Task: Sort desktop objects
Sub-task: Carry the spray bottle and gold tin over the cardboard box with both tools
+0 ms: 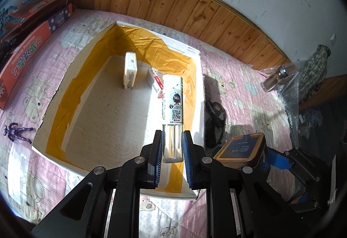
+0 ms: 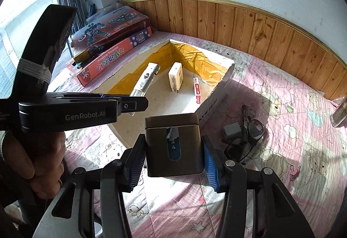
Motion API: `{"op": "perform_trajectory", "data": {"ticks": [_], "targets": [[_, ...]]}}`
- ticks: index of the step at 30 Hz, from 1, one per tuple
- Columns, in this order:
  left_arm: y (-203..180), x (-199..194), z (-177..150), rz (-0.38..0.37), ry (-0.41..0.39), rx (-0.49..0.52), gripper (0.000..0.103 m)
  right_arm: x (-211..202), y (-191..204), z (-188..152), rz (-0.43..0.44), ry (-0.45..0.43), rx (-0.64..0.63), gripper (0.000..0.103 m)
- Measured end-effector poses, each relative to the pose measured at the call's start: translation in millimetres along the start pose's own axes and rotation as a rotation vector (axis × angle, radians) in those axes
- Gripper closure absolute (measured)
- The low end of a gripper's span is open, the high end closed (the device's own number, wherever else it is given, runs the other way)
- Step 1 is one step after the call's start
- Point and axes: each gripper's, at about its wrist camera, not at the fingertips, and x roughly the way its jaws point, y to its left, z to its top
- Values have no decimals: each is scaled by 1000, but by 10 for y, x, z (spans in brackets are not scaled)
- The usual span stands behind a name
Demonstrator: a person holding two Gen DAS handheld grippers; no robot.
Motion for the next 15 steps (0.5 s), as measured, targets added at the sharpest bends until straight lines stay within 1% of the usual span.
{"op": "perform_trajectory", "data": {"ticks": [5,15], "targets": [[136,67,63,13,9,-27,85,141,33,117,11,7,-15,52],[332,249,186,56,46,-39,85,414,39,284,13,38,-30,52]]}}
